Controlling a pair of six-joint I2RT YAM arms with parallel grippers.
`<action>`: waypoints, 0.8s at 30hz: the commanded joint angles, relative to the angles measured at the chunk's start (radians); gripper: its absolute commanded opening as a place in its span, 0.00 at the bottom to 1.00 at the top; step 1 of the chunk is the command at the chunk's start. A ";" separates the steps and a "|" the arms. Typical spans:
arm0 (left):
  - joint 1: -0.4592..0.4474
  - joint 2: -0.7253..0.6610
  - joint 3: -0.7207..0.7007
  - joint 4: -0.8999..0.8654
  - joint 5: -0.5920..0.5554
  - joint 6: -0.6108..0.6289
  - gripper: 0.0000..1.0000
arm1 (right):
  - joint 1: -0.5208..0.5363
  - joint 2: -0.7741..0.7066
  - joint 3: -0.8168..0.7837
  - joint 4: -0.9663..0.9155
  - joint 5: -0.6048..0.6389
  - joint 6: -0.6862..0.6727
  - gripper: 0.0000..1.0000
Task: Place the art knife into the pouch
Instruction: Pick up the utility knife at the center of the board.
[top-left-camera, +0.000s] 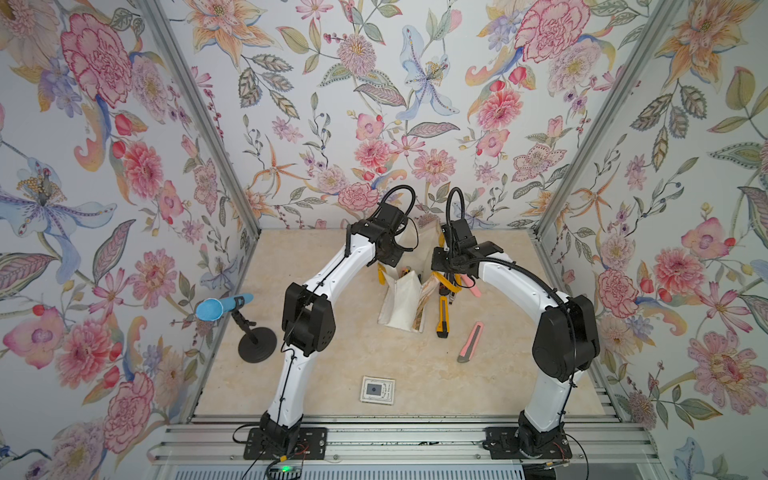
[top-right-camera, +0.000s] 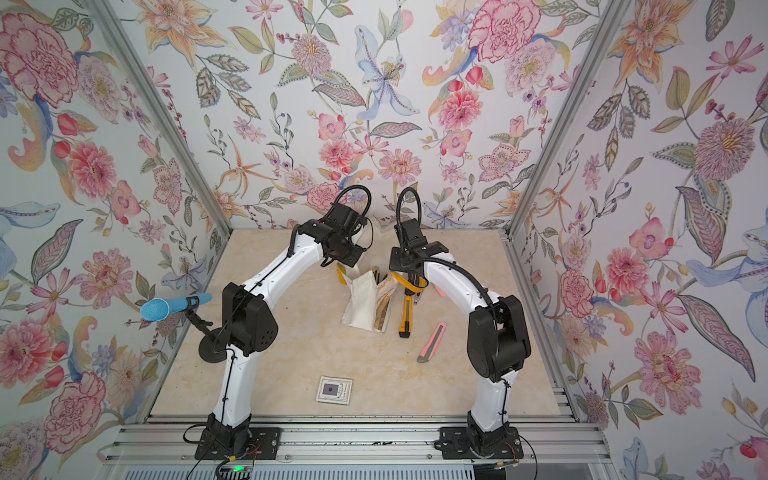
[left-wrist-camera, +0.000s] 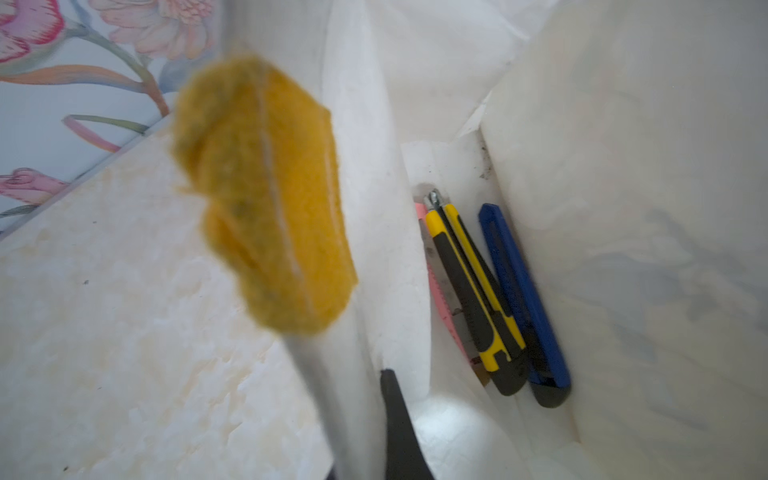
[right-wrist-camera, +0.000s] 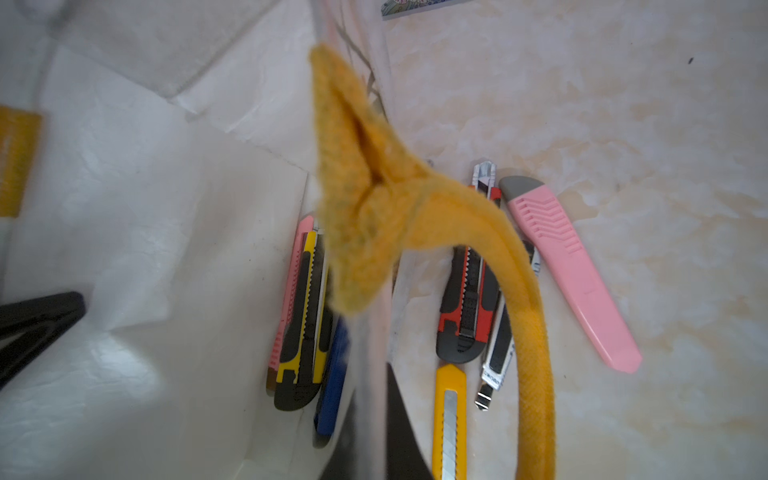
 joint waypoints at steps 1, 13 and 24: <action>0.028 -0.100 -0.015 -0.042 -0.220 0.036 0.00 | -0.018 -0.008 0.005 -0.006 0.041 -0.021 0.00; 0.064 -0.213 -0.106 -0.053 -0.392 0.039 0.00 | -0.050 -0.057 0.016 -0.039 0.109 -0.057 0.00; 0.062 -0.229 -0.196 -0.036 -0.161 -0.058 0.00 | 0.014 0.009 0.134 -0.031 0.002 -0.067 0.17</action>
